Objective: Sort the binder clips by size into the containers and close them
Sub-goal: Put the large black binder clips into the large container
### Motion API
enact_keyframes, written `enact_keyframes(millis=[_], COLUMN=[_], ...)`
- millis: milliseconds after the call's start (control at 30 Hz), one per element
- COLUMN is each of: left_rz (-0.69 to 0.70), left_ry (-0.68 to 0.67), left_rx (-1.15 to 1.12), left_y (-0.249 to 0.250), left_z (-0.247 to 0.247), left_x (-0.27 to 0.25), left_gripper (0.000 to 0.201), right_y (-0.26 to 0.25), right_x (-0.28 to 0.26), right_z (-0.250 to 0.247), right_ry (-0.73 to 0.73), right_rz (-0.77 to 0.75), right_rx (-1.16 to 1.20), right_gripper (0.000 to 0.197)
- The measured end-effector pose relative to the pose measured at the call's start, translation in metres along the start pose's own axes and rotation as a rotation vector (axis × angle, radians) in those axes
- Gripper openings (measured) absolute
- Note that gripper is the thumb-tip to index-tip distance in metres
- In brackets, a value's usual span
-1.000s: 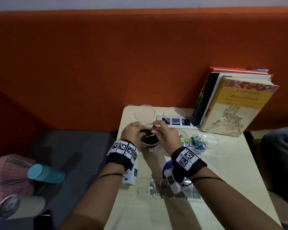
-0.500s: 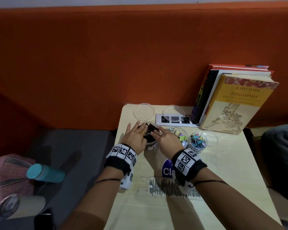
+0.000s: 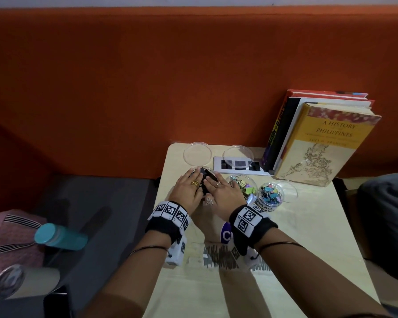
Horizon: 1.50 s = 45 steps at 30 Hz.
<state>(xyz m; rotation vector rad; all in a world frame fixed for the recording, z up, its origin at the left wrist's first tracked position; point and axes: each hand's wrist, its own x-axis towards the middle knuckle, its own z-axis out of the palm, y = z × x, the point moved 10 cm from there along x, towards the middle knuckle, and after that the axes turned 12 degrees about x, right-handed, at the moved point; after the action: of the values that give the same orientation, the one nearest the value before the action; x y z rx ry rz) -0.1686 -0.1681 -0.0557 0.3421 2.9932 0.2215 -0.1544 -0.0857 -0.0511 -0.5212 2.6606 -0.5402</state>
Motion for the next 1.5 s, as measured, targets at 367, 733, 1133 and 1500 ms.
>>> enact_keyframes(millis=[367,733,1133,1500], left_rz=[-0.079,-0.022,-0.028,-0.037], left_ry=[0.018,0.024,-0.144,-0.132], left_rx=[0.274,0.154,0.224,0.128], left_y=[-0.005,0.006,0.009,0.007], left_z=[-0.024,-0.029,-0.001,0.011], left_x=[0.004,-0.003,-0.008,-0.008], left_gripper=[0.041,0.040,0.052,0.049], right_y=[0.009,0.003,-0.004,-0.017], right_x=[0.011,-0.010,-0.028,-0.020], right_z=[-0.016,-0.029,-0.016,-0.007], right_ry=[-0.041,0.288,0.211,0.169], right_rz=[-0.038,-0.063,-0.018,-0.018], right_rx=[0.170,0.036,-0.117,-0.200], right_gripper=[0.047,0.029,0.057,0.060])
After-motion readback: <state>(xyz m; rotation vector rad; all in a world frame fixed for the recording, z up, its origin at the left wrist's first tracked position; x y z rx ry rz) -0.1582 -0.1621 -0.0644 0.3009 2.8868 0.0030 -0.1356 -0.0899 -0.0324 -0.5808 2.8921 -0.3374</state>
